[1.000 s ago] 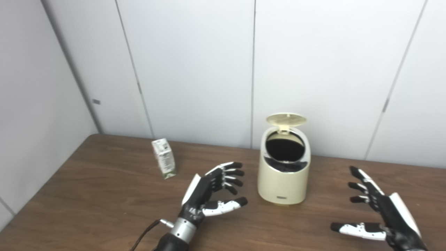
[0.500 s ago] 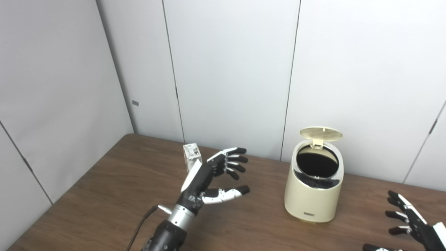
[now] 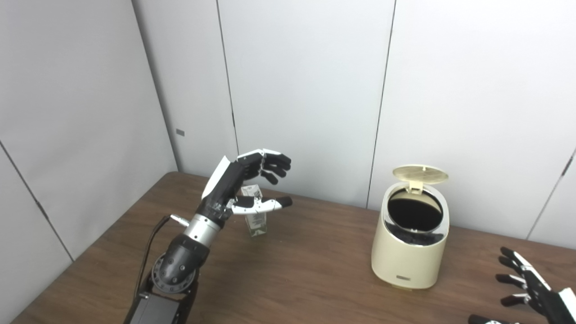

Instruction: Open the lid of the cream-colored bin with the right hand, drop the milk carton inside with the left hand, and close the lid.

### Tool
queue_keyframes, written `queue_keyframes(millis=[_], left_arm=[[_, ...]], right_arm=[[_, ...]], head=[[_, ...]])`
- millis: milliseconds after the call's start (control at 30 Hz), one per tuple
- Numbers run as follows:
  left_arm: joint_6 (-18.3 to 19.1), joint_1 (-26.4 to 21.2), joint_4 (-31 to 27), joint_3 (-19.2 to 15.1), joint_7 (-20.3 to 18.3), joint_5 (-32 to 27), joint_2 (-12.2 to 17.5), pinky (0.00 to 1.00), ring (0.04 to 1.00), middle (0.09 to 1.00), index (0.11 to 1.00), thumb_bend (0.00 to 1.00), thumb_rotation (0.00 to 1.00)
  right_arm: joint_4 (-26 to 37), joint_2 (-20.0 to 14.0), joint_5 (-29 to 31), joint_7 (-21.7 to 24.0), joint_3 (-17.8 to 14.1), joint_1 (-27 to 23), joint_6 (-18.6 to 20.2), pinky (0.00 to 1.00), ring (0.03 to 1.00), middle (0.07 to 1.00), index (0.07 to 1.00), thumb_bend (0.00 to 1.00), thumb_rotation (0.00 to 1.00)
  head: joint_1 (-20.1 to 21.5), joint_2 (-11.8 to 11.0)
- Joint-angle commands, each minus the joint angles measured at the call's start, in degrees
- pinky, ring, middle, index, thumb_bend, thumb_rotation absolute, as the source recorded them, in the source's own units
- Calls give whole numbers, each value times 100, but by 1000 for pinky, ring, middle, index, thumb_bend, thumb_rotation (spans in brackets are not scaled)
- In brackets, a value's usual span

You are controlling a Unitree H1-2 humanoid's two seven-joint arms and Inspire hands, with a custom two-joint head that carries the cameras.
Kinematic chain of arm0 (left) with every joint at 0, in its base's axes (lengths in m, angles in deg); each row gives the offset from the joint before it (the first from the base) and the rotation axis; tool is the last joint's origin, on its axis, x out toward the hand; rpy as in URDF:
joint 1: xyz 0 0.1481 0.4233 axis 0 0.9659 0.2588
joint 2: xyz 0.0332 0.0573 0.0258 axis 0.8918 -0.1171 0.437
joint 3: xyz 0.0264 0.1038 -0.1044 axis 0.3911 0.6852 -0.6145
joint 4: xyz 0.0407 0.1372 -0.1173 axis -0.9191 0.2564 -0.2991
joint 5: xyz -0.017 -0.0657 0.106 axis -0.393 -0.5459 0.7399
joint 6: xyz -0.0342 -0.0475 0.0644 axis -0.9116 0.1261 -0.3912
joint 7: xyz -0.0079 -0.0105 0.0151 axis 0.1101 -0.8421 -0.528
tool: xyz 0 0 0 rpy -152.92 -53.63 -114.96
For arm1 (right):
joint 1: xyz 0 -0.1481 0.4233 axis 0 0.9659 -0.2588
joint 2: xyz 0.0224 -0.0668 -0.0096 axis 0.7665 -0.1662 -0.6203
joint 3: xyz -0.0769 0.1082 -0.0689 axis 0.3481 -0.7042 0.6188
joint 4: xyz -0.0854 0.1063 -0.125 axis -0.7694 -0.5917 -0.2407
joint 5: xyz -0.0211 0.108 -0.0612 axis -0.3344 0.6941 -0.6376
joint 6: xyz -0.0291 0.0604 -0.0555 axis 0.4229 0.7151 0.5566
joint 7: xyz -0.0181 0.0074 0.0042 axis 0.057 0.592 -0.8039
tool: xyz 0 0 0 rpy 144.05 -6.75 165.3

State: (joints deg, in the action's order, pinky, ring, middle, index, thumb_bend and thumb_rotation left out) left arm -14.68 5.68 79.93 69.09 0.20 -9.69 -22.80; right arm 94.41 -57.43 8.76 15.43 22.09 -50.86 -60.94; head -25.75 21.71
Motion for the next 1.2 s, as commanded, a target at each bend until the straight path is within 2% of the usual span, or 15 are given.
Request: queue_keyframes(millis=[0,200,233,300,467,633,767,1000,1167], left_arm=[[-305,-278,50,-116,215,128,148,660,709,694,667,749,27],[-369,-306,113,-125,269,196,152,685,730,705,668,748,43],[-467,-395,319,-160,372,331,194,685,730,705,668,748,43],[-634,-563,738,-226,562,556,276,837,845,790,732,813,111],[-831,-717,1326,-237,751,712,376,992,964,906,859,858,177],[-767,-740,1685,-220,771,700,454,1000,999,983,936,887,200],[-703,-730,1964,-234,694,561,479,1000,1000,999,992,921,219],[-605,-687,2237,-240,729,506,444,1000,1000,1000,1000,933,214],[-627,-666,2419,-206,715,497,445,1000,1000,1000,1000,965,280]], right_arm=[[195,-126,1,-34,-28,-221,-149,589,813,901,915,787,269],[206,-129,1,-31,-26,-221,-136,584,815,902,916,785,267],[224,-139,10,-19,-30,-219,-128,584,815,902,916,785,267],[235,-162,28,-8,-34,-212,-160,577,811,898,915,789,273],[279,-172,16,-12,-11,-194,-113,569,796,892,912,803,305],[292,-200,18,-6,-13,-183,-69,535,778,889,909,808,326],[308,-225,35,3,-26,-167,-76,509,763,886,907,818,344],[329,-258,67,34,-60,-156,-90,476,742,884,905,826,350],[340,-257,96,64,-75,-160,-41,472,743,886,904,831,348]], head=[[4,4],[4,4],[14,23],[23,43],[37,58],[73,75],[89,95],[91,131],[90,141]])
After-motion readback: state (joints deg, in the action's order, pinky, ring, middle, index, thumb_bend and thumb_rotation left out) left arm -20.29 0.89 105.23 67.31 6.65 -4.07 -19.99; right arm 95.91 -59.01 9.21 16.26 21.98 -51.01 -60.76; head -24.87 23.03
